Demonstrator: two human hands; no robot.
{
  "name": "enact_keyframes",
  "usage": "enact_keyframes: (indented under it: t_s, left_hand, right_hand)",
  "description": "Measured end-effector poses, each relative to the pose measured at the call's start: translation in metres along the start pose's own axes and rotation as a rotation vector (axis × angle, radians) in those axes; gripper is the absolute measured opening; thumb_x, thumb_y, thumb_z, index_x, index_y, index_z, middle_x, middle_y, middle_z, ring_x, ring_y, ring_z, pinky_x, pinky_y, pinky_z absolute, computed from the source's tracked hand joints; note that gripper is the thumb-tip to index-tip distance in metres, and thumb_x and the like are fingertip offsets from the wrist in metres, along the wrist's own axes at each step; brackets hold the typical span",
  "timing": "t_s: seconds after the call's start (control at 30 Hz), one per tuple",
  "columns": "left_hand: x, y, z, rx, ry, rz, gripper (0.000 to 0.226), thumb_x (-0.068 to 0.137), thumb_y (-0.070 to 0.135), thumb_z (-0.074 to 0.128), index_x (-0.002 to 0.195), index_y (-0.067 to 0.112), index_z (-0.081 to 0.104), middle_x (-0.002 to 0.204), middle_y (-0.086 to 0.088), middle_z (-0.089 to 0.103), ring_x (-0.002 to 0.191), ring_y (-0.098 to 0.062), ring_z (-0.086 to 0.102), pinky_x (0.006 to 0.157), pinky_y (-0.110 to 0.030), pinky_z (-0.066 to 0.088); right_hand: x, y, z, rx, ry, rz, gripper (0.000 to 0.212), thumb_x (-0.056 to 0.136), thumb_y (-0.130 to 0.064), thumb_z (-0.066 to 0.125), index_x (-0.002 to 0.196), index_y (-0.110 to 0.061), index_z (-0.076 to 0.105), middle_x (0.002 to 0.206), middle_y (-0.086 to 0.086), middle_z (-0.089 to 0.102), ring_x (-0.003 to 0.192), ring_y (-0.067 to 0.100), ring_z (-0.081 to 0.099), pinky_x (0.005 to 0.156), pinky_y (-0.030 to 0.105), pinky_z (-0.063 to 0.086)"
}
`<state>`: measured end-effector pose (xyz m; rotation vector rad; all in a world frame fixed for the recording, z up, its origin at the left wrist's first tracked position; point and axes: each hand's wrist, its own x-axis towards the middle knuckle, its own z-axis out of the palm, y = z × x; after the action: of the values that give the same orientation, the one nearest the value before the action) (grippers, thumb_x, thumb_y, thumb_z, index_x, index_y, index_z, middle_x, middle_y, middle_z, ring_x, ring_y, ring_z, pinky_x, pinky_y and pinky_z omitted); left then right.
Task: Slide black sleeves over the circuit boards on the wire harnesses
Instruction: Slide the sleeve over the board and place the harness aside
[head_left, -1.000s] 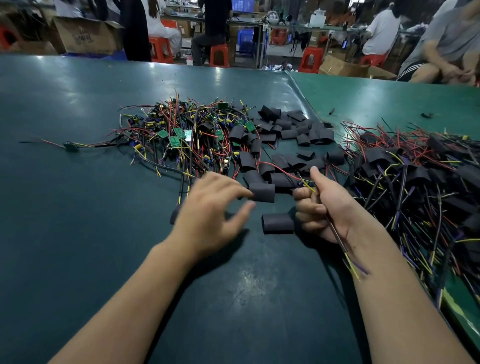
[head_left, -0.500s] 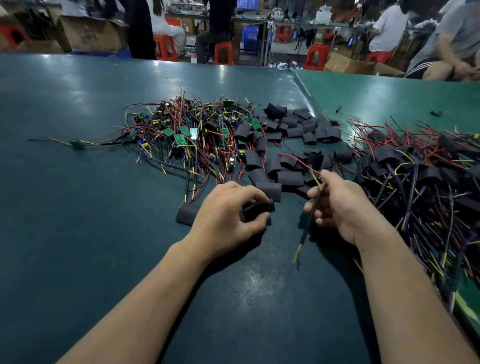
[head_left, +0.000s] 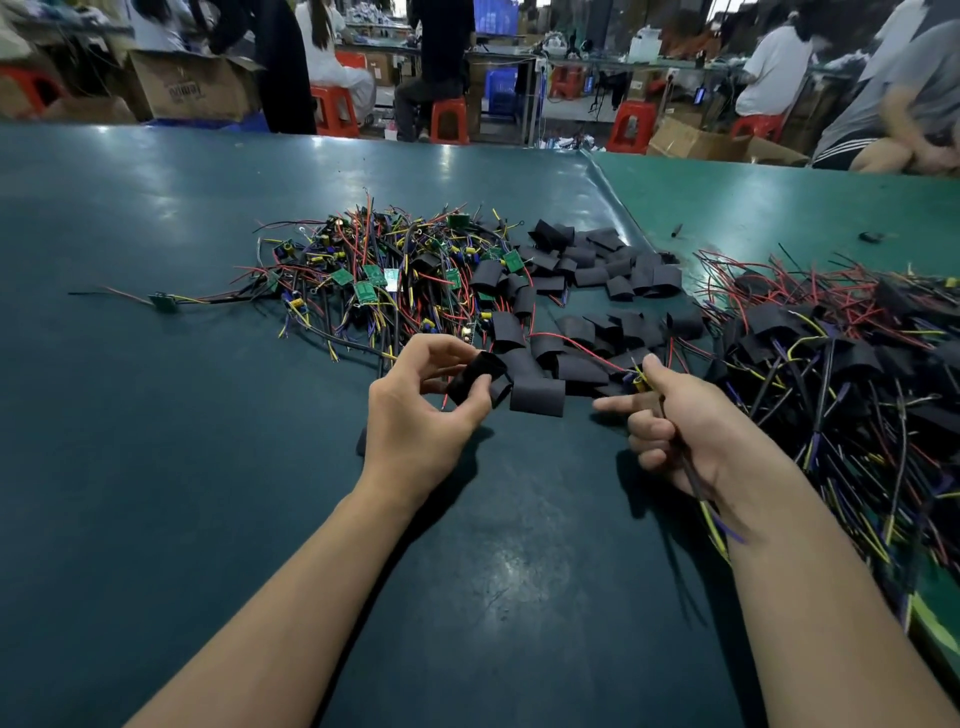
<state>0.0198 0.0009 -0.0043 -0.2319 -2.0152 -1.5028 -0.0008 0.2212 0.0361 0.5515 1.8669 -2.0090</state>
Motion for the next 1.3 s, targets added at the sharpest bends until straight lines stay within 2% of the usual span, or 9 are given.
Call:
enact_keyframes:
  t_s: [0.1, 0.2, 0.27, 0.37, 0.57, 0.77, 0.93, 1.03, 1.3]
  left_hand:
    - [0.000, 0.002, 0.001, -0.024, -0.029, -0.004, 0.031, 0.077, 0.008, 0.077, 0.097, 0.026, 0.061, 0.094, 0.010, 0.071, 0.092, -0.010, 0.070, 0.086, -0.032, 0.057]
    - [0.000, 0.002, 0.001, -0.058, -0.035, -0.038, 0.030, 0.076, 0.012, 0.075, 0.100, 0.022, 0.061, 0.096, 0.009, 0.071, 0.093, -0.010, 0.070, 0.082, -0.033, 0.058]
    - [0.000, 0.002, 0.000, -0.053, -0.030, -0.050, 0.030, 0.076, 0.013, 0.074, 0.101, 0.020, 0.061, 0.098, 0.009, 0.070, 0.096, -0.009, 0.069, 0.079, -0.033, 0.059]
    - [0.000, 0.000, 0.001, -0.038, -0.022, -0.056, 0.031, 0.078, 0.008, 0.076, 0.102, 0.020, 0.061, 0.099, 0.008, 0.070, 0.098, -0.010, 0.068, 0.078, -0.036, 0.060]
    - [0.004, -0.006, 0.001, -0.003, 0.020, -0.075, 0.037, 0.076, 0.005, 0.076, 0.105, 0.021, 0.058, 0.101, 0.007, 0.069, 0.098, -0.007, 0.067, 0.073, -0.029, 0.060]
    - [0.005, -0.006, -0.002, -0.024, 0.154, -0.071, 0.039, 0.077, 0.006, 0.074, 0.108, 0.021, 0.057, 0.102, 0.009, 0.069, 0.099, -0.007, 0.067, 0.075, -0.031, 0.059]
    - [0.007, -0.002, -0.004, -0.027, 0.229, -0.078, 0.042, 0.076, 0.012, 0.075, 0.107, 0.032, 0.053, 0.102, 0.010, 0.069, 0.098, -0.004, 0.067, 0.077, -0.036, 0.060]
    - [0.007, 0.000, -0.004, -0.027, 0.236, -0.071, 0.042, 0.075, 0.015, 0.073, 0.104, 0.038, 0.052, 0.103, 0.011, 0.070, 0.099, -0.006, 0.067, 0.081, -0.044, 0.058]
    - [0.006, -0.001, -0.003, -0.045, 0.191, -0.040, 0.041, 0.077, 0.012, 0.072, 0.108, 0.029, 0.053, 0.105, 0.009, 0.070, 0.100, -0.009, 0.067, 0.086, -0.042, 0.056]
  right_hand:
    - [0.003, 0.003, 0.002, 0.032, 0.086, -0.022, 0.048, 0.104, -0.048, 0.034, 0.092, -0.005, 0.051, 0.035, -0.004, 0.032, 0.026, 0.005, 0.023, 0.028, 0.012, 0.020]
    - [0.006, 0.007, 0.004, -0.035, 0.156, -0.084, 0.040, 0.104, -0.046, 0.037, 0.089, -0.010, 0.047, 0.035, -0.001, 0.041, 0.026, 0.007, 0.024, 0.030, 0.012, 0.020]
    - [0.009, 0.009, 0.005, -0.107, 0.210, -0.196, 0.036, 0.105, -0.042, 0.037, 0.091, -0.011, 0.049, 0.039, 0.003, 0.052, 0.027, 0.009, 0.027, 0.031, 0.015, 0.023]
    - [0.008, 0.006, 0.006, -0.081, 0.214, -0.358, 0.029, 0.103, -0.035, 0.043, 0.091, -0.011, 0.055, 0.051, 0.008, 0.065, 0.028, 0.012, 0.028, 0.033, 0.017, 0.026]
    - [-0.003, -0.001, 0.002, 0.044, 0.127, -0.613, 0.020, 0.086, -0.023, 0.056, 0.080, -0.008, 0.068, 0.055, 0.009, 0.063, 0.031, 0.013, 0.031, 0.035, 0.016, 0.025]
    - [-0.005, 0.000, 0.005, 0.035, 0.006, -0.656, 0.023, 0.093, -0.010, 0.054, 0.078, -0.009, 0.071, 0.053, 0.012, 0.058, 0.028, 0.013, 0.029, 0.034, 0.014, 0.025]
    - [-0.007, 0.000, 0.007, 0.013, -0.052, -0.655, 0.028, 0.095, -0.007, 0.052, 0.075, -0.013, 0.070, 0.051, 0.010, 0.055, 0.027, 0.012, 0.028, 0.034, 0.012, 0.024]
    - [-0.008, 0.000, 0.009, -0.009, -0.051, -0.630, 0.025, 0.093, -0.006, 0.053, 0.076, -0.015, 0.069, 0.050, 0.009, 0.055, 0.027, 0.012, 0.028, 0.034, 0.013, 0.024]
    - [-0.007, -0.001, 0.007, 0.049, 0.002, -0.692, 0.026, 0.093, -0.006, 0.054, 0.078, -0.020, 0.070, 0.050, 0.008, 0.054, 0.027, 0.014, 0.028, 0.034, 0.014, 0.026]
